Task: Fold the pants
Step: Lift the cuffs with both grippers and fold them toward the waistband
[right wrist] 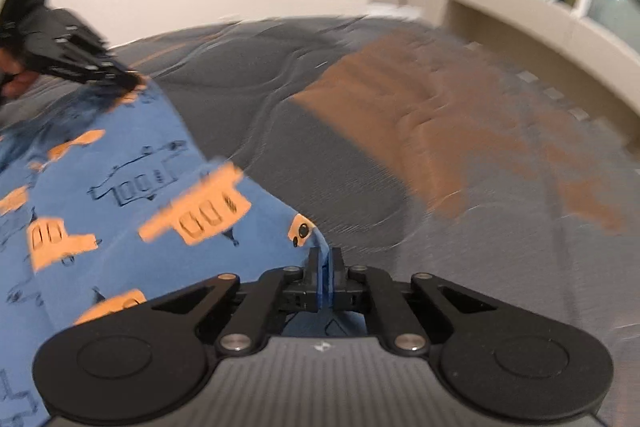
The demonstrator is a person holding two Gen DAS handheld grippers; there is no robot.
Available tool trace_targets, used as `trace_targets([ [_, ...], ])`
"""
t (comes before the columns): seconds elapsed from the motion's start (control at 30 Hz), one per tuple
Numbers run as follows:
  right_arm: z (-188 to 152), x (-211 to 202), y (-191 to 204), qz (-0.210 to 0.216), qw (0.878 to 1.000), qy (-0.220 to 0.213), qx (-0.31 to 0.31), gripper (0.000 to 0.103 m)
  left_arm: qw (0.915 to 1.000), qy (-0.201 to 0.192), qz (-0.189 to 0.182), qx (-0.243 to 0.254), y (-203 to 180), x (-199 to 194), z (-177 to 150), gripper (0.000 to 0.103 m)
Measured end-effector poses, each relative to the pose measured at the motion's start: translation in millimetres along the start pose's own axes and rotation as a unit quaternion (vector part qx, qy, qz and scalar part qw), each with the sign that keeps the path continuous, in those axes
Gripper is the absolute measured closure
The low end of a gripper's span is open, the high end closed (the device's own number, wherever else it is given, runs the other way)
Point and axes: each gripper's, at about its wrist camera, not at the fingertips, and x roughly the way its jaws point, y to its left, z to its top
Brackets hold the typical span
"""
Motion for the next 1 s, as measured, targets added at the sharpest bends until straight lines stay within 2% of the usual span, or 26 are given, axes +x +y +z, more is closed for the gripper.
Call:
trace_targets([
  [0.07, 8.0, -4.2, -3.4, -0.025, 1.000, -0.011, 0.002, 0.101, 0.9999, -0.012, 0.006, -0.010, 5.6, -2.6, 5.8, 0.103],
  [0.2, 24.2, 4.2, -6.9, -0.040, 0.999, -0.019, -0.001, 0.101, 0.9998, 0.002, 0.017, -0.010, 12.7, 12.0, 12.5, 0.103],
  [0.4, 22.6, 47.2, -9.3, -0.038, 0.999, 0.013, 0.007, 0.101, 0.9987, 0.044, 0.010, -0.024, 20.9, 47.8, 3.6, 0.103],
  [0.57, 13.3, 58.6, -9.8, -0.034, 0.999, 0.015, 0.012, 0.101, 0.9990, 0.037, 0.014, -0.020, 19.0, 46.6, -0.2, 0.103],
  [0.73, 13.5, 25.8, -5.4, -0.046, 0.998, -0.028, 0.016, 0.101, 0.9995, -0.007, 0.019, -0.023, 14.4, 13.5, 0.9, 0.103],
  [1.0, 1.8, -66.4, 34.1, -0.075, 0.991, -0.112, 0.007, 0.101, 0.9959, -0.085, 0.027, -0.011, -8.8, -65.5, -16.1, 0.103],
])
